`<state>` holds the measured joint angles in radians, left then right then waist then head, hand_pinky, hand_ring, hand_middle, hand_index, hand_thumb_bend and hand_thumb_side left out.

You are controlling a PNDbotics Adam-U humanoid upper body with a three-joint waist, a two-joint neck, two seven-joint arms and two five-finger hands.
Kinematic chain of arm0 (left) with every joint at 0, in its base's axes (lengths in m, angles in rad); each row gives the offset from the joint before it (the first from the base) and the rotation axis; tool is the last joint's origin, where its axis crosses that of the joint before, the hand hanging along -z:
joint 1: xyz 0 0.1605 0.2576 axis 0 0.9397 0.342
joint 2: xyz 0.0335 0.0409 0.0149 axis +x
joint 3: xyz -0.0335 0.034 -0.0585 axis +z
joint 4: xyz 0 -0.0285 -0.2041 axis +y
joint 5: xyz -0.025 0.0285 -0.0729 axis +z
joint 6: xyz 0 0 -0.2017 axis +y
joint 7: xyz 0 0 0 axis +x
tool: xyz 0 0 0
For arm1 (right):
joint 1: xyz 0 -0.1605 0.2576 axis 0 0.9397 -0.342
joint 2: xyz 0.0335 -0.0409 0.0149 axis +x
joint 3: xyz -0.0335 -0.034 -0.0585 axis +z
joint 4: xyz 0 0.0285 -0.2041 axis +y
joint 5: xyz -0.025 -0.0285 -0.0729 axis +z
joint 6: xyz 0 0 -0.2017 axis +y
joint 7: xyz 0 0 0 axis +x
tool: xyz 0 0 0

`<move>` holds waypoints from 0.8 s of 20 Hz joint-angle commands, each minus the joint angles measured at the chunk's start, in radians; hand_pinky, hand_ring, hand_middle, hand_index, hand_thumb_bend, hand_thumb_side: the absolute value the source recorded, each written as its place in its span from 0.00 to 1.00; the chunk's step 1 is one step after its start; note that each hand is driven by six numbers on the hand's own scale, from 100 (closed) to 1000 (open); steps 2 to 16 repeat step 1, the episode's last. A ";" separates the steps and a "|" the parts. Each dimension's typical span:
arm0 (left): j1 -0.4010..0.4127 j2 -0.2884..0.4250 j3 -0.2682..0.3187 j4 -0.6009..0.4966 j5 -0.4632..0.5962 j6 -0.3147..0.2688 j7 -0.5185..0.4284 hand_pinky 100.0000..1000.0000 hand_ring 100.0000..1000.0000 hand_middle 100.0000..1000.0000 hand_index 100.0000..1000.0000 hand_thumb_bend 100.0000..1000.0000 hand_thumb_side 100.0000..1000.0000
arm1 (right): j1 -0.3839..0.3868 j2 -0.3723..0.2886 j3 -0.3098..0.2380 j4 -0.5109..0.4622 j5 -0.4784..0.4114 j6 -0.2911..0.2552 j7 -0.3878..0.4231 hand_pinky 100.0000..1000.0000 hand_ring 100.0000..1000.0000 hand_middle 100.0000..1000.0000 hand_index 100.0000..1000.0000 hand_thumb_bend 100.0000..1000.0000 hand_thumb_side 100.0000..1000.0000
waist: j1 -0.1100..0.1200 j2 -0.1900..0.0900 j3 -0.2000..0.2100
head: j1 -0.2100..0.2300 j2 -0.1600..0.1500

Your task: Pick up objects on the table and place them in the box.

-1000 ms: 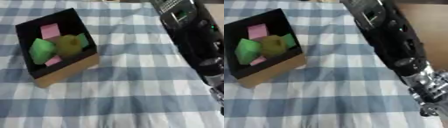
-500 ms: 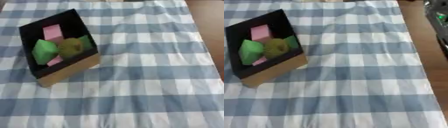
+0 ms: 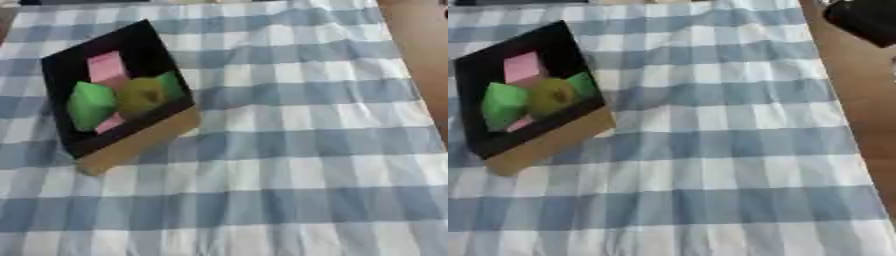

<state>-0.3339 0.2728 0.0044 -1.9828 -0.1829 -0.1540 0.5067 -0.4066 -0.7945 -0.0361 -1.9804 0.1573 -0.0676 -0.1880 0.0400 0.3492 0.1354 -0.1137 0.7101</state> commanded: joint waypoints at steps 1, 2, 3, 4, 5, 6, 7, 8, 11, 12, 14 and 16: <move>-0.003 0.023 0.013 -0.017 -0.008 -0.002 0.009 0.73 0.78 0.68 0.77 0.35 0.67 | 0.005 0.008 -0.032 -0.020 -0.018 -0.037 -0.022 0.85 0.81 0.68 0.82 0.00 0.51 | 0.012 -0.031 -0.002 | 0.005 -0.011; -0.003 0.023 0.013 -0.017 -0.008 -0.002 0.009 0.73 0.78 0.68 0.77 0.35 0.67 | 0.005 0.008 -0.032 -0.020 -0.018 -0.037 -0.022 0.85 0.81 0.68 0.82 0.00 0.51 | 0.012 -0.031 -0.002 | 0.005 -0.011; -0.003 0.023 0.013 -0.017 -0.008 -0.002 0.009 0.73 0.78 0.68 0.77 0.35 0.67 | 0.005 0.008 -0.032 -0.020 -0.018 -0.037 -0.022 0.85 0.81 0.68 0.82 0.00 0.51 | 0.012 -0.031 -0.002 | 0.005 -0.011; -0.003 0.023 0.013 -0.017 -0.008 -0.002 0.009 0.73 0.78 0.68 0.77 0.35 0.67 | 0.005 0.008 -0.032 -0.020 -0.018 -0.037 -0.022 0.85 0.81 0.68 0.82 0.00 0.51 | 0.012 -0.031 -0.002 | 0.005 -0.011; -0.003 0.023 0.013 -0.017 -0.008 -0.002 0.009 0.73 0.78 0.68 0.77 0.35 0.67 | 0.005 0.008 -0.032 -0.020 -0.018 -0.037 -0.022 0.85 0.81 0.68 0.82 0.00 0.51 | 0.012 -0.031 -0.002 | 0.005 -0.011; -0.003 0.023 0.013 -0.017 -0.008 -0.002 0.009 0.73 0.78 0.68 0.77 0.35 0.67 | 0.005 0.008 -0.032 -0.020 -0.018 -0.037 -0.022 0.85 0.81 0.68 0.82 0.00 0.51 | 0.012 -0.031 -0.002 | 0.005 -0.011; -0.003 0.023 0.013 -0.017 -0.008 -0.002 0.009 0.73 0.78 0.68 0.77 0.35 0.67 | 0.005 0.008 -0.032 -0.020 -0.018 -0.037 -0.022 0.85 0.81 0.68 0.82 0.00 0.51 | 0.012 -0.031 -0.002 | 0.005 -0.011; -0.003 0.023 0.013 -0.017 -0.008 -0.002 0.009 0.73 0.78 0.68 0.77 0.35 0.67 | 0.005 0.008 -0.032 -0.020 -0.018 -0.037 -0.022 0.85 0.81 0.68 0.82 0.00 0.51 | 0.012 -0.031 -0.002 | 0.005 -0.011; -0.003 0.023 0.013 -0.017 -0.008 -0.002 0.009 0.73 0.78 0.68 0.77 0.35 0.67 | 0.005 0.008 -0.032 -0.020 -0.018 -0.037 -0.022 0.85 0.81 0.68 0.82 0.00 0.51 | 0.012 -0.031 -0.002 | 0.005 -0.011; -0.003 0.023 0.013 -0.017 -0.008 -0.002 0.009 0.73 0.78 0.68 0.77 0.35 0.67 | 0.005 0.008 -0.032 -0.020 -0.018 -0.037 -0.022 0.85 0.81 0.68 0.82 0.00 0.51 | 0.012 -0.031 -0.002 | 0.005 -0.011; -0.003 0.023 0.013 -0.017 -0.008 -0.002 0.009 0.73 0.78 0.68 0.77 0.35 0.67 | 0.005 0.008 -0.032 -0.020 -0.018 -0.037 -0.022 0.85 0.81 0.68 0.82 0.00 0.51 | 0.012 -0.031 -0.002 | 0.005 -0.011; -0.003 0.023 0.013 -0.017 -0.008 -0.002 0.009 0.73 0.78 0.68 0.77 0.35 0.67 | 0.005 0.008 -0.032 -0.020 -0.018 -0.037 -0.022 0.85 0.81 0.68 0.82 0.00 0.51 | 0.012 -0.031 -0.002 | 0.005 -0.011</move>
